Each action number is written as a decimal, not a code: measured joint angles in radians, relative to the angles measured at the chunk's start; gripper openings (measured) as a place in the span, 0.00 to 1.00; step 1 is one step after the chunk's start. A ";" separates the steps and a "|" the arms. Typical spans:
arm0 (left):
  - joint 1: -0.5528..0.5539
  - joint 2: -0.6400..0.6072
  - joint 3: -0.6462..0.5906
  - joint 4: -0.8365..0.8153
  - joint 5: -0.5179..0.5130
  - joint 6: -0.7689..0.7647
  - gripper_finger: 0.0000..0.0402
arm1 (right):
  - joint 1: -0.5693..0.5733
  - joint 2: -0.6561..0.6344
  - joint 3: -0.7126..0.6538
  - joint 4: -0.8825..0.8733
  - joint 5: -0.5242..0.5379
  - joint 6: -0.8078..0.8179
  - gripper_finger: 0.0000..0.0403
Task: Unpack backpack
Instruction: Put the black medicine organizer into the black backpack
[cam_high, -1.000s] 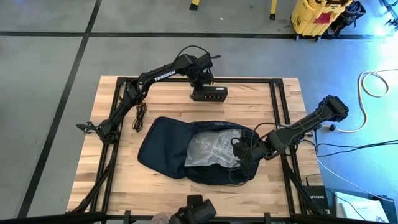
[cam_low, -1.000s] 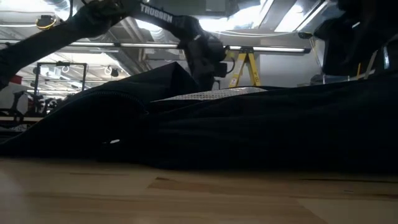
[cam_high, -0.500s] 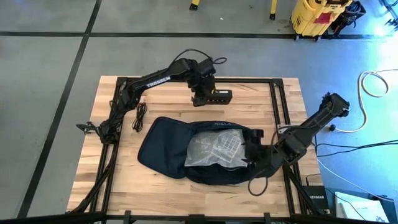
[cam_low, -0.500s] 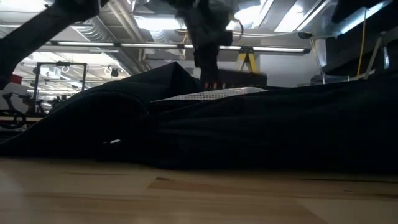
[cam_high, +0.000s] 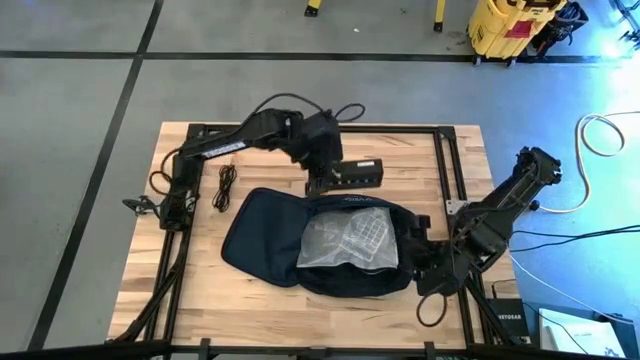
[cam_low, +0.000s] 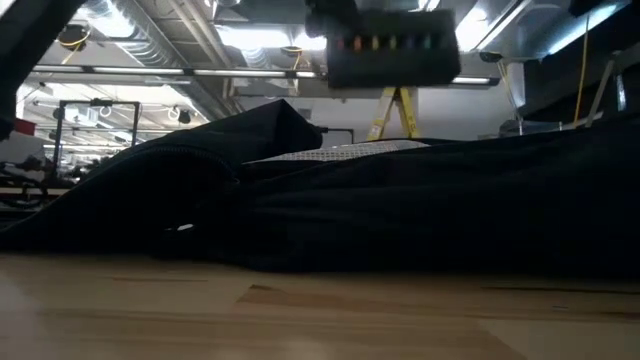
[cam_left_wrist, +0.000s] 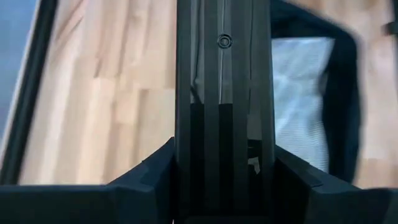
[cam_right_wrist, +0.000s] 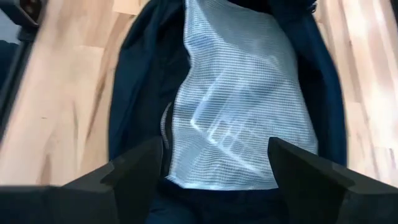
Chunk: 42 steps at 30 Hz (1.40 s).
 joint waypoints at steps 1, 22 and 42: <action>-0.023 -0.006 0.000 0.005 -0.002 -0.021 0.40 | 0.011 0.000 0.000 0.002 0.001 0.011 0.68; -0.440 0.082 -0.038 0.063 -0.575 -0.271 0.40 | 0.151 0.002 0.000 0.033 0.093 0.166 0.68; -0.537 0.120 -0.440 0.231 -1.039 -0.246 0.40 | 0.151 0.005 -0.028 0.001 0.094 0.202 0.68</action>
